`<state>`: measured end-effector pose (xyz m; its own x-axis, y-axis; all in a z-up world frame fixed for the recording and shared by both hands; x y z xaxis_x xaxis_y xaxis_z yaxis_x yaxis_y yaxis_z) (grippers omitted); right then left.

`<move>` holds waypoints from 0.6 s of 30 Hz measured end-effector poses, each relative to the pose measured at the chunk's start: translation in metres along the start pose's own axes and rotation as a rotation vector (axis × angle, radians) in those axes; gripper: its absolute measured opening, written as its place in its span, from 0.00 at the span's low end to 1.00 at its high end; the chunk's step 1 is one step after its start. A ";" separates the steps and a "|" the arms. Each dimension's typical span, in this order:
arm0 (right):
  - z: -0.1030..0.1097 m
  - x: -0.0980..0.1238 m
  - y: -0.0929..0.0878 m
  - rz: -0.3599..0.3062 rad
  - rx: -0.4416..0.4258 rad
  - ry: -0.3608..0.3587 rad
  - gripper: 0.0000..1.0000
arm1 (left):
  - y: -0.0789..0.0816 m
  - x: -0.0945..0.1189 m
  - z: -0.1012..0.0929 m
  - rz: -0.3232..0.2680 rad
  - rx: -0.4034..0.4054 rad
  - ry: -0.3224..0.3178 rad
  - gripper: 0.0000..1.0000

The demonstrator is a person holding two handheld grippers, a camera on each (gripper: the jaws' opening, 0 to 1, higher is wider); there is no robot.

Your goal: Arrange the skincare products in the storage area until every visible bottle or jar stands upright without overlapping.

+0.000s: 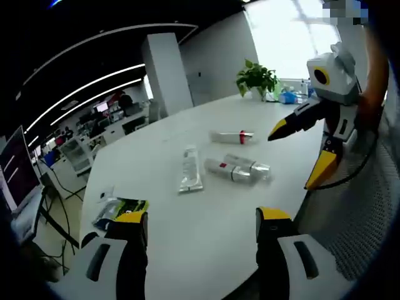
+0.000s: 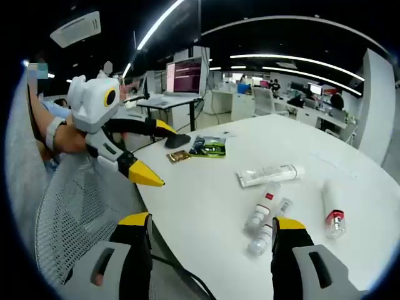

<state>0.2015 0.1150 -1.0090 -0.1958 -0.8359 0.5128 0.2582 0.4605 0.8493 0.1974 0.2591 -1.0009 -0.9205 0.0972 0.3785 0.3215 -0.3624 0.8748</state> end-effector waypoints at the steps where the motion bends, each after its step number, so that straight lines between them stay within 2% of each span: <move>1: -0.001 0.000 0.000 -0.001 0.005 -0.005 0.77 | 0.000 0.000 -0.001 0.004 0.004 -0.003 0.66; 5: -0.006 0.004 0.000 -0.003 0.013 -0.035 0.76 | 0.001 0.000 -0.001 -0.002 -0.001 0.001 0.66; 10: -0.006 0.003 -0.001 0.000 0.016 -0.034 0.77 | 0.000 -0.001 0.000 0.007 0.013 0.004 0.68; 18: -0.011 0.006 0.001 -0.007 0.038 -0.069 0.81 | 0.002 -0.001 0.000 0.004 0.035 0.002 0.70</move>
<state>0.2112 0.1072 -1.0064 -0.2623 -0.8172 0.5132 0.2204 0.4670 0.8564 0.1986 0.2586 -0.9995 -0.9195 0.0937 0.3817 0.3329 -0.3304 0.8832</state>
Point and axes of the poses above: the point that each gripper's makers call its tool centre point, and the gripper's own axes: x roughly backward along the fingers, z roughly to its left, y roughly out of its top, the point moved 2 cm from there along x, roughly backward along the fingers, and after that the axes turned 14 degrees about y, right-handed, at the moved point
